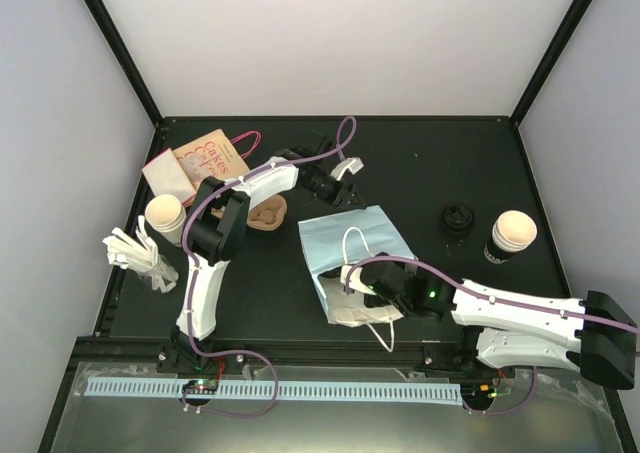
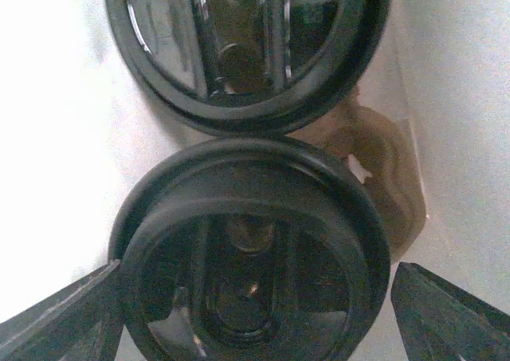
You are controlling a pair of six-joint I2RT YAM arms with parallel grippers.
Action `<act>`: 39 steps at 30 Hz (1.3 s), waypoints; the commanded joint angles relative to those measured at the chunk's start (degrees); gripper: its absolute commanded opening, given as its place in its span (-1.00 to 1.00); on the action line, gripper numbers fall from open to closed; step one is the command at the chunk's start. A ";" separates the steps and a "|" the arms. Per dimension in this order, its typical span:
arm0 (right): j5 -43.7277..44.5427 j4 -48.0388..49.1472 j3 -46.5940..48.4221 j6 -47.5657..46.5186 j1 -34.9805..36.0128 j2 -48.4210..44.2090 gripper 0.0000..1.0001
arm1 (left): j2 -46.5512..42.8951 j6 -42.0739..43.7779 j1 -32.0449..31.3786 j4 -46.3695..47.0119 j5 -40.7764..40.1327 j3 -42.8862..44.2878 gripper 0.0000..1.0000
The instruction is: Pack the takeout coffee
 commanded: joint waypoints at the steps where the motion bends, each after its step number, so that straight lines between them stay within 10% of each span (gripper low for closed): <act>1: -2.22 -3.08 1.07 -0.47 -0.32 -0.15 0.85 | 0.42 1.92 -0.28 -0.38 1.34 -0.37 0.01; 39: 7.48 3.56 -0.71 -1.15 -0.40 0.04 0.21 | 1.46 2.29 -0.35 -1.59 5.20 -0.48 -0.02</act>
